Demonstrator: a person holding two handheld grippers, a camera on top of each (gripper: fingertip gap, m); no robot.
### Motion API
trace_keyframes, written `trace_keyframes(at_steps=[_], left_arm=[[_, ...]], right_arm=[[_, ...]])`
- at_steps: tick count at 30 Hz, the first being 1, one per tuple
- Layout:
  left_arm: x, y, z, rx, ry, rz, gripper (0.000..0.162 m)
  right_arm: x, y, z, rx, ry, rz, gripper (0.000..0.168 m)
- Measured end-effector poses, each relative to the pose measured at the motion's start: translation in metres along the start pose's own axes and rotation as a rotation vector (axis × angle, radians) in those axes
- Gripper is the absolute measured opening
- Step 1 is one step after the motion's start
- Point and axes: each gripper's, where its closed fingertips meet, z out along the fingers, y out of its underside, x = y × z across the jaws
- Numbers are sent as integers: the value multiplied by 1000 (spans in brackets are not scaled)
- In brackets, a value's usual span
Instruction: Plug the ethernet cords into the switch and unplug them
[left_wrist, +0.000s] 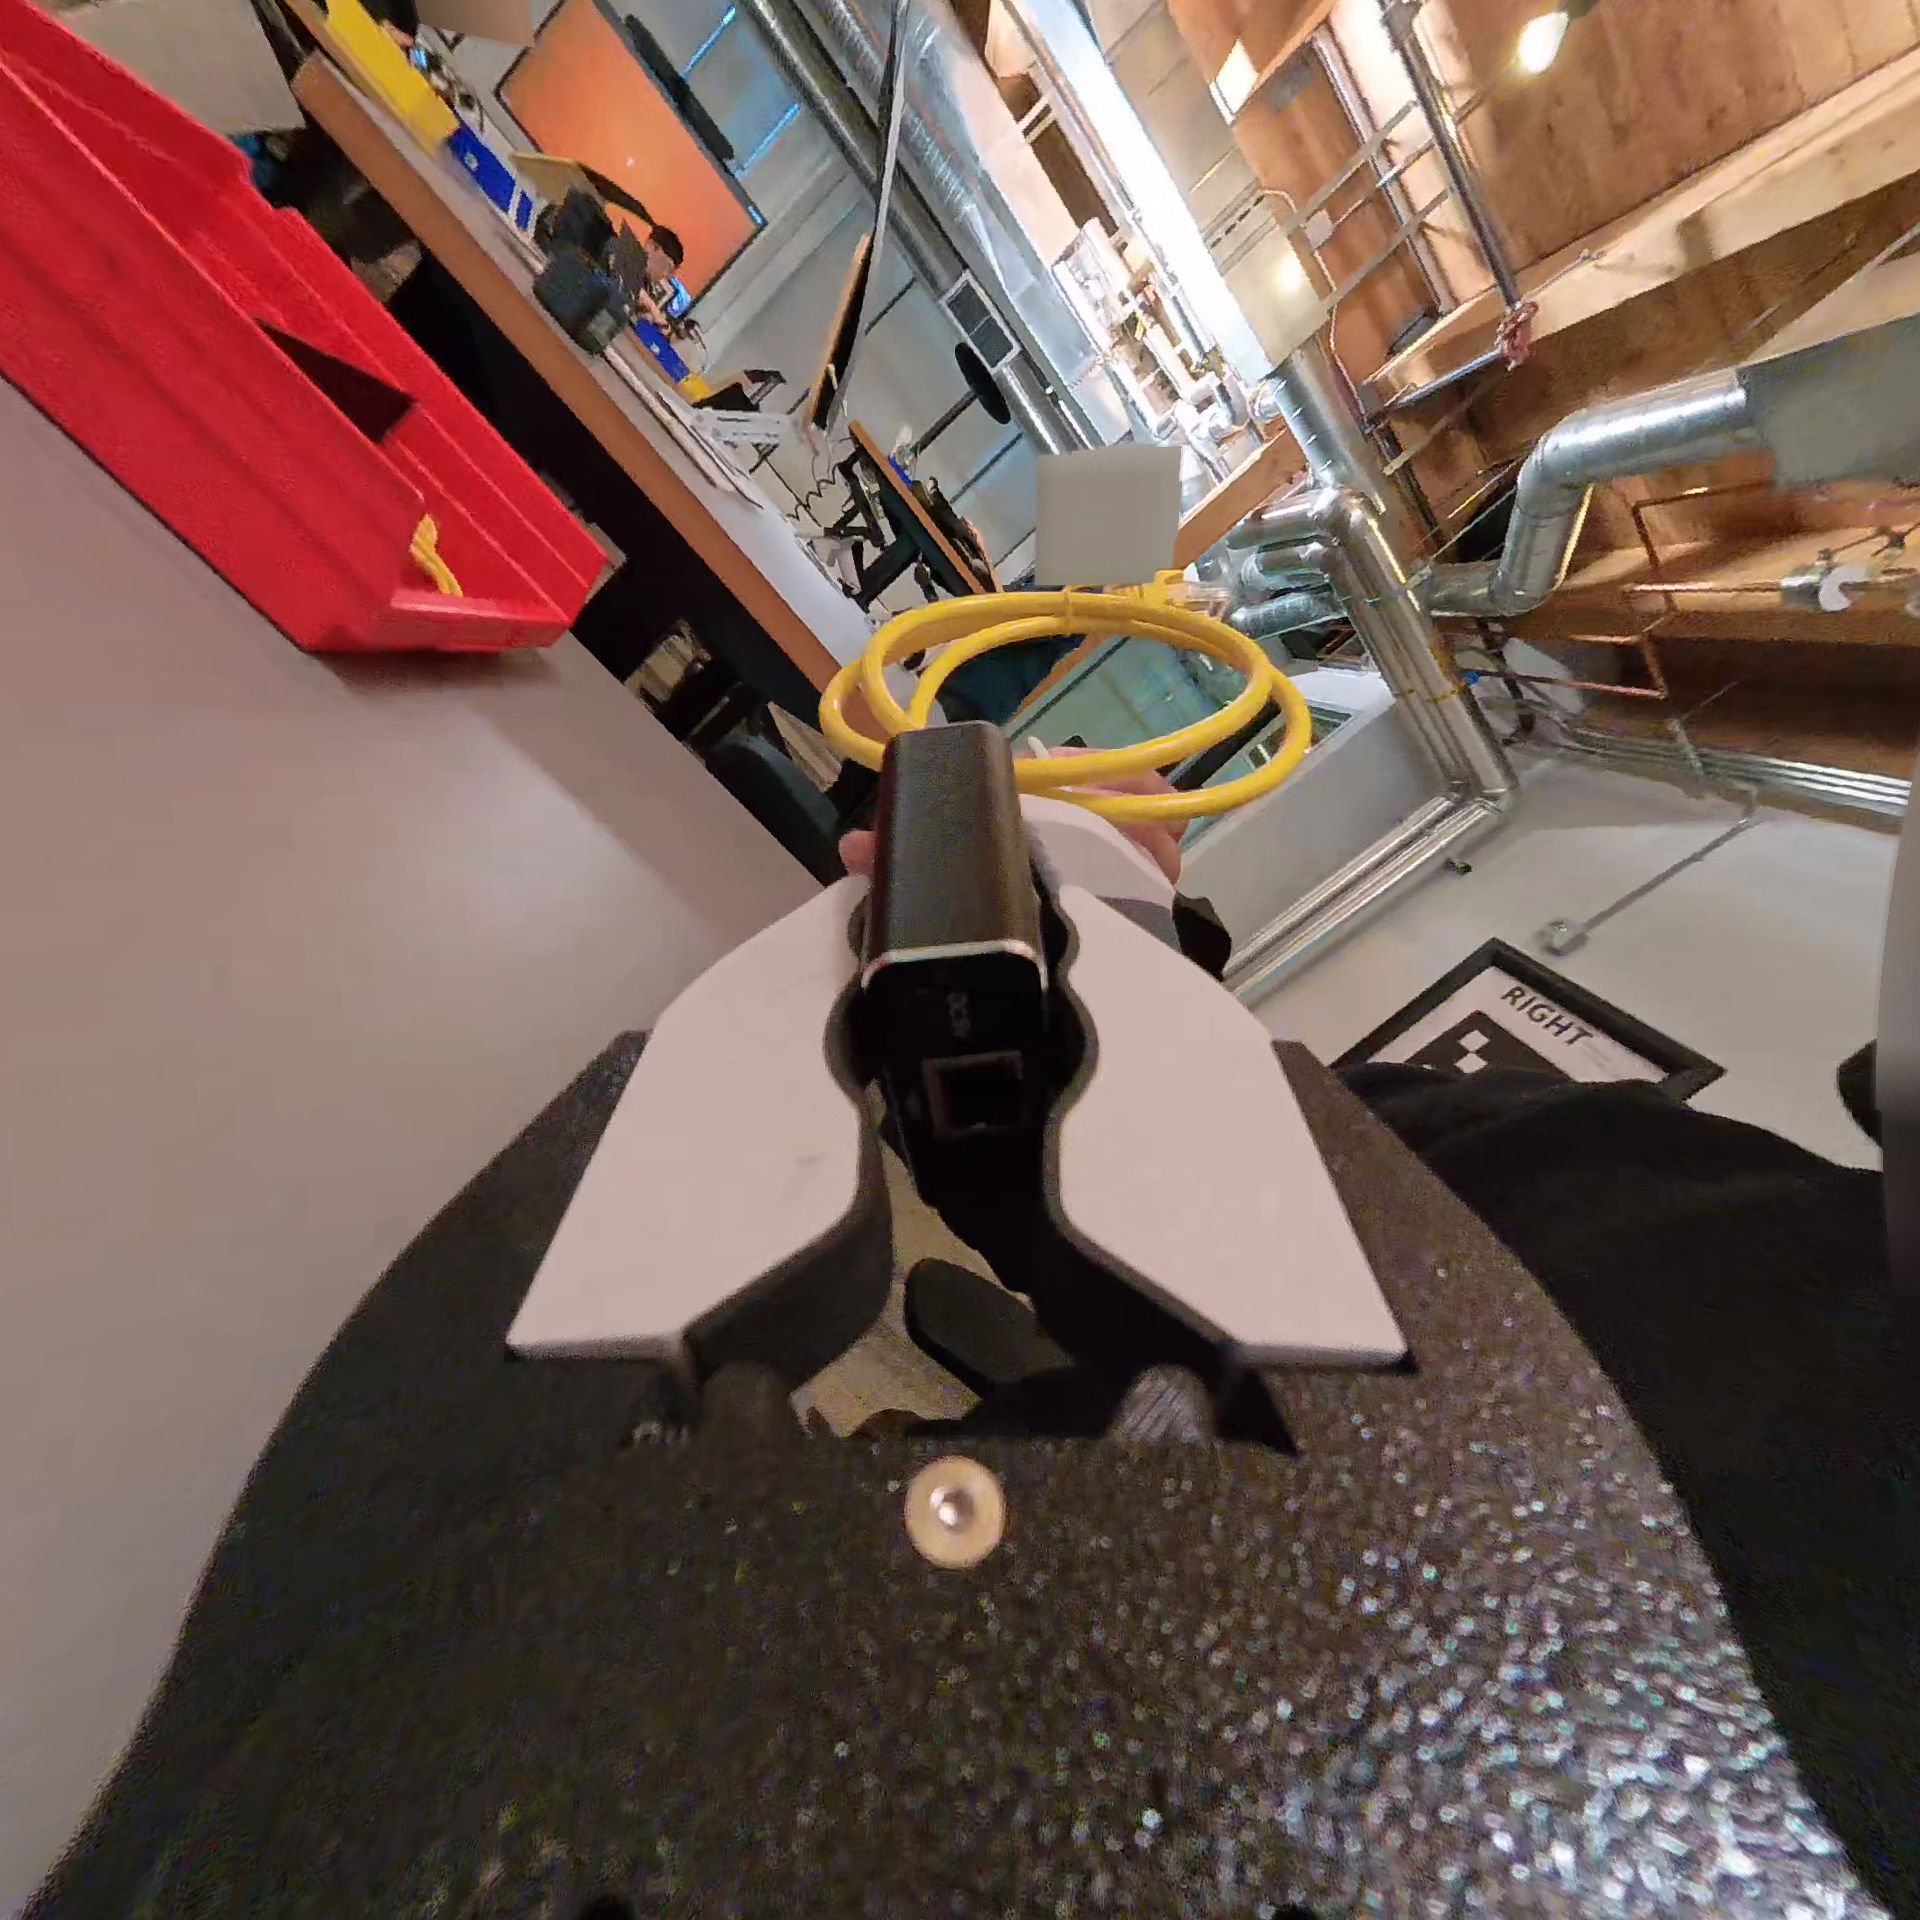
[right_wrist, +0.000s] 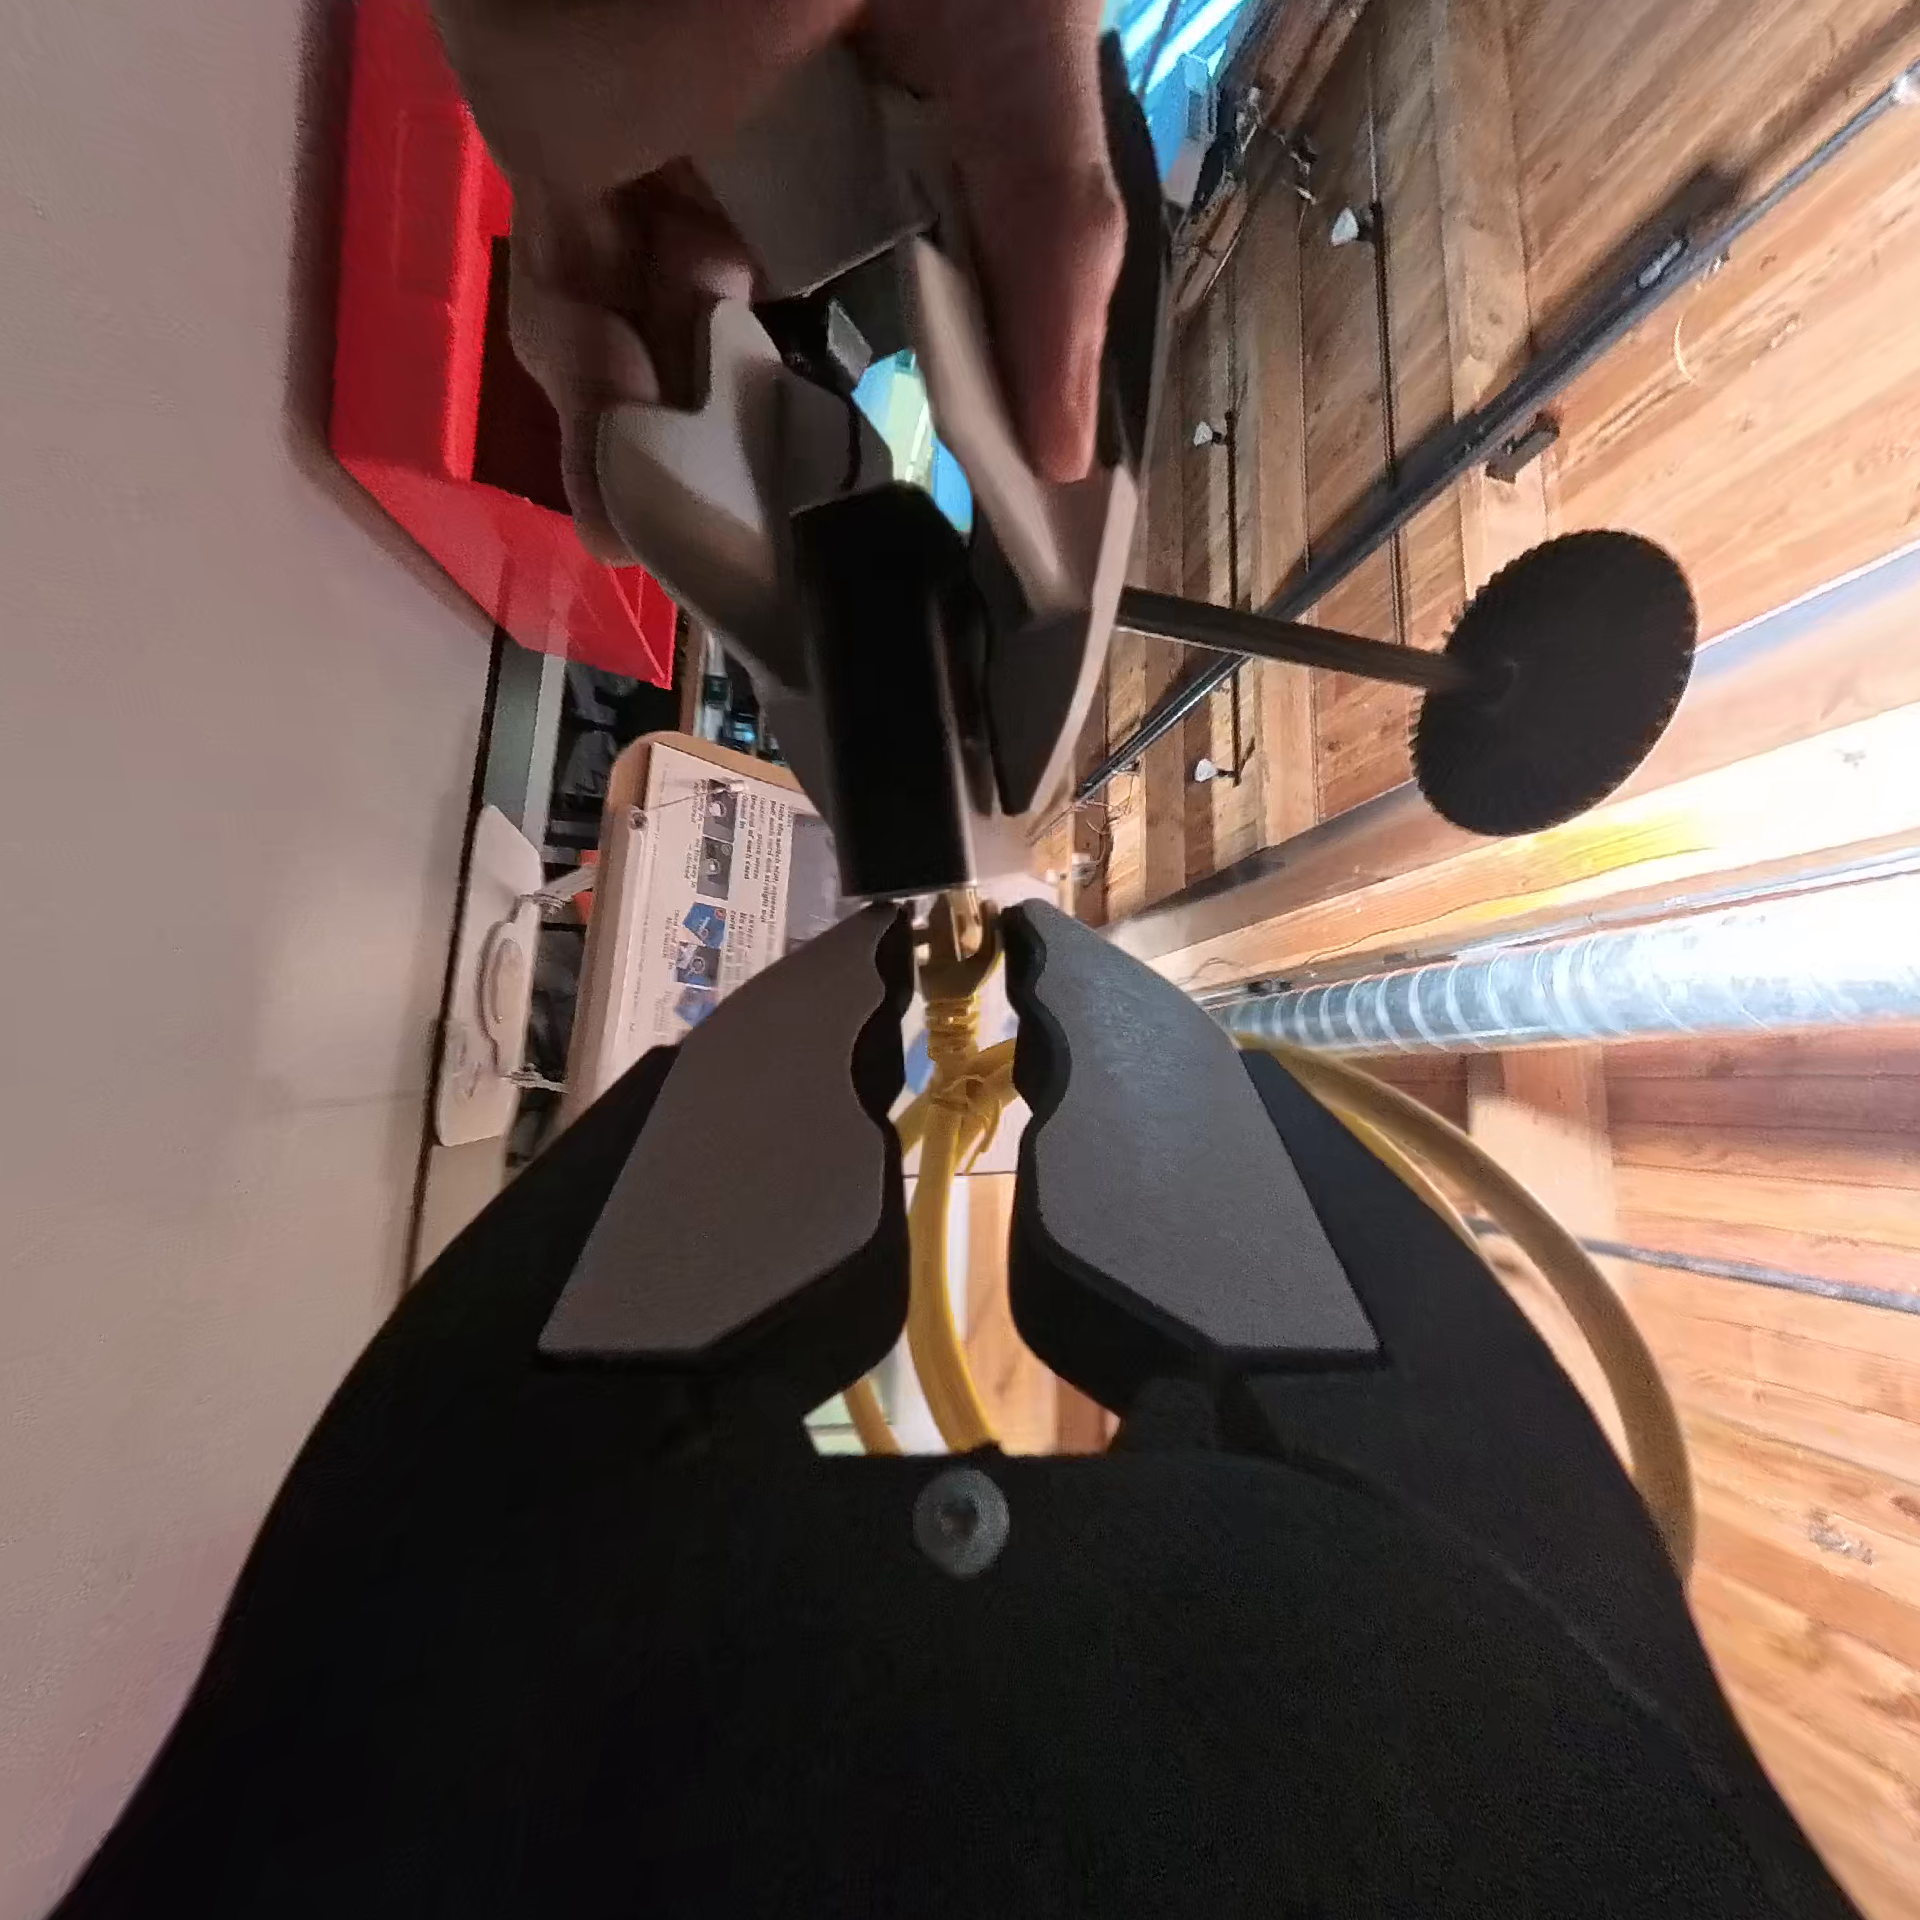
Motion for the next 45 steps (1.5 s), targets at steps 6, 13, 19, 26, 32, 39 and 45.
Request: trace_keyframes(at_steps=[6,13,19,26,32,39,45], left_arm=[[-14,-21,-7,36,-211,415,26],[5,-45,-14,109,-246,747,26],[15,-48,-13,206,-174,792,26],[36,-55,-18,338,-151,885,26],[38,-46,-11,261,-71,822,26],[30,-35,-4,209,-74,789,26],[24,-31,4,175,-88,764,26]], right_arm=[[-12,1,0,-2,-35,414,17],[18,-24,-11,382,-97,1666,11],[17,4,-3,586,-65,2362,4],[5,-28,7,656,-296,2469,20],[17,-4,0,828,-60,2531,15],[29,7,-4,785,-32,2383,16],[27,19,-9,853,-6,2459,1]])
